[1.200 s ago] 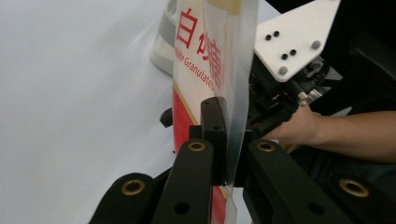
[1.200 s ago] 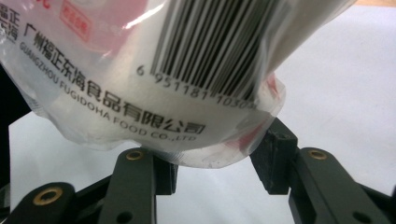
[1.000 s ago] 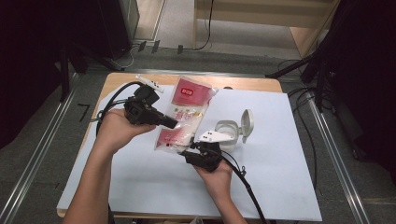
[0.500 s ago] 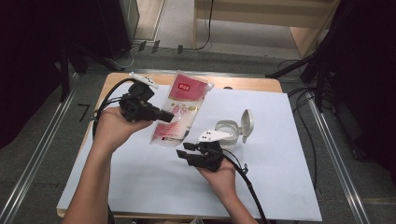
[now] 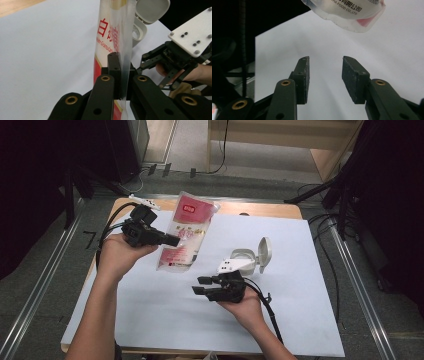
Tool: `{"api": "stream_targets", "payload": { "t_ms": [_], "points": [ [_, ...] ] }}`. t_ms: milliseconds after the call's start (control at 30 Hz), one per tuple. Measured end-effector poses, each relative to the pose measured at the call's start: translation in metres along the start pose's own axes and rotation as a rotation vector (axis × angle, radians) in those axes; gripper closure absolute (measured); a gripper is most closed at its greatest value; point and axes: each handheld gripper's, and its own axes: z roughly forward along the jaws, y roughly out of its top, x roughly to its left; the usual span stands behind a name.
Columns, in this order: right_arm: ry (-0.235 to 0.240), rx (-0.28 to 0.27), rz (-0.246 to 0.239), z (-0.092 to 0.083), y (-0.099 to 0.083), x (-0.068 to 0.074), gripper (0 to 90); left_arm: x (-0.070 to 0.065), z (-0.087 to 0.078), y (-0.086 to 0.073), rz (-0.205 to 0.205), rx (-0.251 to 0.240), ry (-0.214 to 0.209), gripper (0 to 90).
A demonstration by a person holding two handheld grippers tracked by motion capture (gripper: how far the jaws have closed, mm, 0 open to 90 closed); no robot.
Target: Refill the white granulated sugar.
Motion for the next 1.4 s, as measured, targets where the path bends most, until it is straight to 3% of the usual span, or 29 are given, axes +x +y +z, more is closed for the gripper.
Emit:
{"api": "stream_targets", "payload": {
  "t_ms": [133,333,533,667,833,1000,1400],
  "points": [
    [0.028,-0.005,-0.034,-0.008,0.000,-0.002,58.5,0.004,0.001,-0.002,-0.008,-0.003,0.012,90.0],
    [0.022,0.015,-0.083,-0.021,0.001,-0.003,52.6,0.009,0.003,-0.002,-0.014,-0.005,0.018,90.0],
    [0.023,0.038,-0.101,-0.033,-0.004,-0.005,49.8,0.016,0.007,-0.005,0.000,-0.026,0.020,90.0],
    [0.018,0.040,-0.111,-0.041,-0.006,-0.006,49.8,0.024,0.011,-0.007,-0.014,-0.020,0.021,90.0],
    [0.032,0.038,-0.094,-0.051,-0.011,-0.011,49.1,0.030,0.016,-0.009,-0.033,-0.019,0.028,90.0],
    [0.023,0.041,-0.119,-0.062,-0.015,-0.014,49.0,0.042,0.025,-0.014,-0.060,-0.029,0.017,90.0],
    [-0.008,0.037,-0.094,-0.085,-0.030,-0.023,49.1,0.049,0.048,-0.006,-0.055,-0.030,0.049,90.0]
  ]
}}
